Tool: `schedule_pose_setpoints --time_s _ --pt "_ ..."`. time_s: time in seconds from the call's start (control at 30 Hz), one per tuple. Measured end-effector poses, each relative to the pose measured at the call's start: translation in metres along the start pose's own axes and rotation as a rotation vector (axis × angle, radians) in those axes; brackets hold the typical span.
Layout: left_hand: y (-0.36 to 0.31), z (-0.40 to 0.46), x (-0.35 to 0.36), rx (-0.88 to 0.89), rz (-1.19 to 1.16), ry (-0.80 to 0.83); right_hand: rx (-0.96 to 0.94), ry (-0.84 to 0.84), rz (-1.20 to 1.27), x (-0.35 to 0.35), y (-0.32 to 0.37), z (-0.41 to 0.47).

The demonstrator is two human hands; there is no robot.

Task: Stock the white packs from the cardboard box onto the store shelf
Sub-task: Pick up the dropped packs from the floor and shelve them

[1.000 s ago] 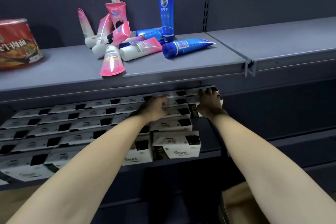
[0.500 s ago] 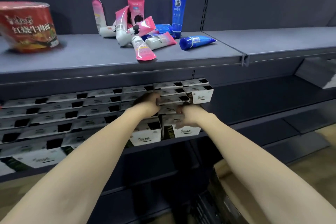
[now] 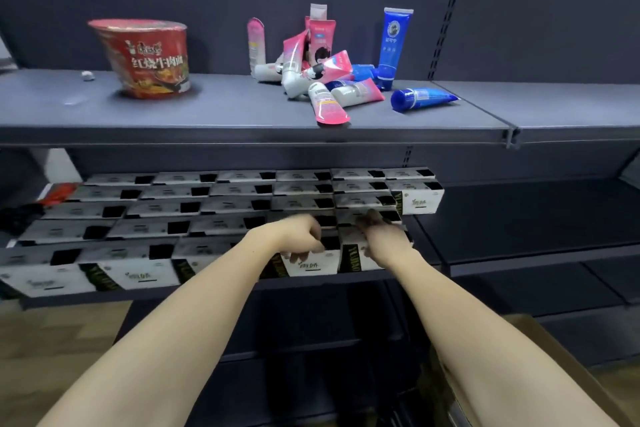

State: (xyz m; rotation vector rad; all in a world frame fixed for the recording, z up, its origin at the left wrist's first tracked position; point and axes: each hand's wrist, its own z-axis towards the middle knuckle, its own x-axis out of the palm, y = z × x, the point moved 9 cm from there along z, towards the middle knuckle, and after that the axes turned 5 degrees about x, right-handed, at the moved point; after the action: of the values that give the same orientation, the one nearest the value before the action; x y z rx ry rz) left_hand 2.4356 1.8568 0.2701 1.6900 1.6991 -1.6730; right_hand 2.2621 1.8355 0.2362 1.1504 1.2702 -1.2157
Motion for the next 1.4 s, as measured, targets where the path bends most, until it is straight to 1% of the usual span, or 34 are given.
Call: schedule_pose_setpoints --time_s 0.1,0.13,0.17,0.3,0.37,0.43,0.5,0.67,0.9,1.03,1.17,1.27,1.33,1.4 --pt "0.001 -0.011 0.022 -0.038 -0.047 0.184 -0.018 -0.004 -0.044 -0.003 0.003 0.0" --pt "0.002 -0.01 0.029 -0.052 -0.034 0.216 -0.016 0.004 -0.054 -0.005 0.003 0.0" --pt "0.003 -0.008 0.034 -0.062 0.001 0.219 -0.01 0.02 -0.058 -0.007 0.004 0.0" --pt "0.006 0.007 0.035 -0.111 0.138 0.11 0.019 0.079 -0.016 -0.017 0.01 -0.001" --pt "0.006 0.011 0.033 -0.124 0.167 0.094 0.001 0.088 -0.005 -0.023 0.016 -0.001" --pt "0.007 0.013 0.032 -0.138 0.186 0.097 -0.04 0.139 0.013 -0.025 0.022 -0.001" --pt "0.008 0.013 0.033 -0.149 0.186 0.116 -0.074 0.206 0.051 -0.026 0.027 -0.001" --pt "0.005 0.008 0.029 -0.166 0.14 0.151 -0.165 0.279 0.169 -0.04 0.041 0.0" --pt "0.012 -0.011 0.008 -0.227 0.067 0.103 -0.235 0.385 0.14 -0.042 0.062 0.002" --pt "0.032 -0.034 -0.005 -0.251 0.088 0.045 -0.295 0.343 0.124 -0.049 0.085 -0.005" --pt "0.064 -0.064 -0.01 -0.272 0.058 0.053 -0.312 0.313 0.151 -0.052 0.117 -0.015" --pt "0.09 -0.092 -0.004 -0.298 0.086 0.141 -0.296 0.291 0.173 -0.055 0.144 -0.024" --pt "0.107 -0.105 0.003 -0.311 0.127 0.195 -0.296 0.286 0.103 -0.051 0.165 -0.032" --pt "0.121 -0.114 0.006 -0.321 0.173 0.2 -0.265 0.324 0.049 -0.044 0.181 -0.04"
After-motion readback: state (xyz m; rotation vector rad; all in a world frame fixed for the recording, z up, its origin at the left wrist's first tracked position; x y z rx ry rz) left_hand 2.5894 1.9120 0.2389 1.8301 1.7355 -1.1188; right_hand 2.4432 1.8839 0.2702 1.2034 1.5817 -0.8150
